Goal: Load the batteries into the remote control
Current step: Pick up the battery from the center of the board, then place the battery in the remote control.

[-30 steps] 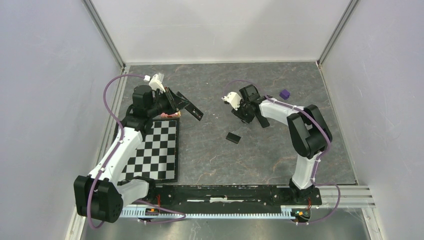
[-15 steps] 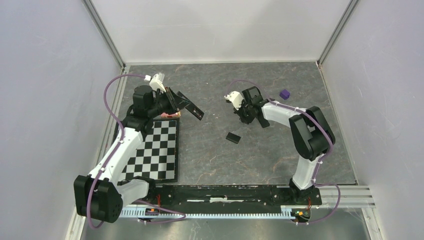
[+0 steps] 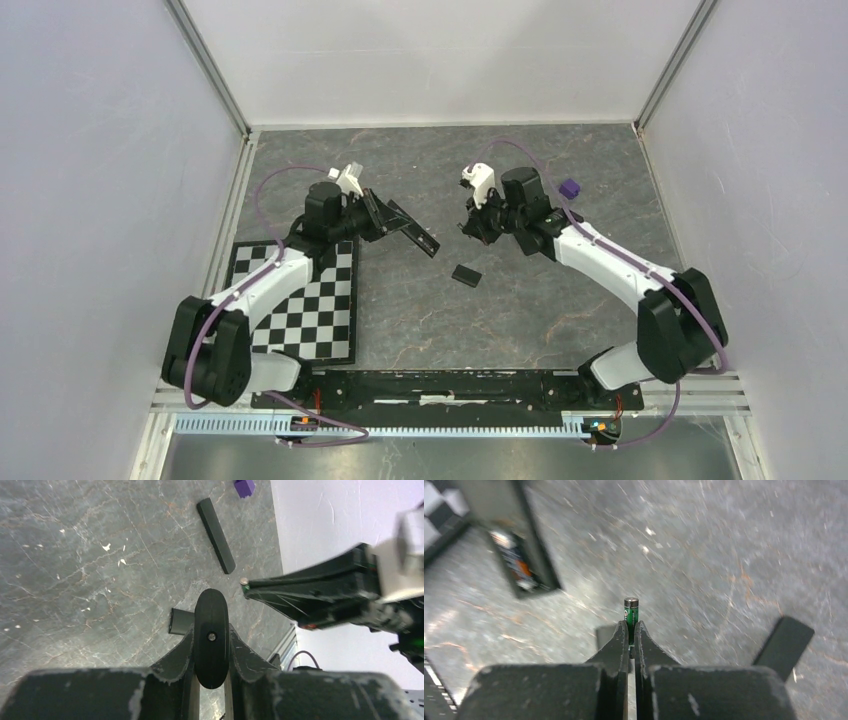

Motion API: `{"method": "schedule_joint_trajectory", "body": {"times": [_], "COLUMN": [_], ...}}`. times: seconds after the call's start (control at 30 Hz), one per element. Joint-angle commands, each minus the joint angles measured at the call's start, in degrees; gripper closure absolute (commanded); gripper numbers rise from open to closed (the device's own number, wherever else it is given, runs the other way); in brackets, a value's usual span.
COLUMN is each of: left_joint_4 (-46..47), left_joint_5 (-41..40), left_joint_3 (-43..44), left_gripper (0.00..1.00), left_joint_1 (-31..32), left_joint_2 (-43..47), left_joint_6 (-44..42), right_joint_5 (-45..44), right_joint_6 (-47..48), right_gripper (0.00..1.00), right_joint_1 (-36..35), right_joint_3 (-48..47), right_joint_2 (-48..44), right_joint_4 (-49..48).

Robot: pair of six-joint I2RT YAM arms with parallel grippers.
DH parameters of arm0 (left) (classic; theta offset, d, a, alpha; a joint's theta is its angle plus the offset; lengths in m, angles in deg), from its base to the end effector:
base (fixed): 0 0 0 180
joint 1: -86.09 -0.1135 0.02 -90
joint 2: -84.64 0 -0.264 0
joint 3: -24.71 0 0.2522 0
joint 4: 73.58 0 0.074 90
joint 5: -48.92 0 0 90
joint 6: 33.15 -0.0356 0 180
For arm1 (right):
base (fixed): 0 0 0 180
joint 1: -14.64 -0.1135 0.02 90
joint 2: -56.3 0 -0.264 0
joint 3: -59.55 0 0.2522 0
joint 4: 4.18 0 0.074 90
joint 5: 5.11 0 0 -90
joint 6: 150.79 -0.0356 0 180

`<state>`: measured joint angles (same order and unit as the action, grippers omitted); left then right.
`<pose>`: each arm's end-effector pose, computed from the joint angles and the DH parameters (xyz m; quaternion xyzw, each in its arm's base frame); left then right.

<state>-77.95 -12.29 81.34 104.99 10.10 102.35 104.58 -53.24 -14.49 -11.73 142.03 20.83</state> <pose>0.2659 -0.1092 0.2505 -0.0502 0.8146 -0.4623 0.3467 0.2803 0.1699 0.2455 -0.3496 0.8228 0.2306 0.3842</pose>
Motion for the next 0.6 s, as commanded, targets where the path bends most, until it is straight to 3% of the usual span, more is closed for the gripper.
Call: {"method": "schedule_joint_trajectory", "body": {"times": [0.0,0.2,0.57], "left_joint_4": [9.03,15.19,15.34], "left_joint_5": [1.76,3.77,6.21], "left_joint_3": [-0.74,-2.65,-2.19], "left_gripper": [0.98,0.98,0.98], "left_joint_1": [1.29,1.67,1.67], "left_joint_2": [-2.2,-5.77,-5.89], "left_joint_6": [6.94,13.52,15.05], "right_joint_5": [3.19,-1.53,-3.6], "right_joint_6": [-7.5,-9.11,-4.25], "right_gripper": [1.0,1.0,0.98], "right_joint_1": [-3.63,-8.76,-9.9], "right_joint_3": [-0.76,-4.85,-6.56], "right_joint_2": [-3.62,-2.51,-1.49], "right_joint_4": [-4.3,1.07,3.37]}}
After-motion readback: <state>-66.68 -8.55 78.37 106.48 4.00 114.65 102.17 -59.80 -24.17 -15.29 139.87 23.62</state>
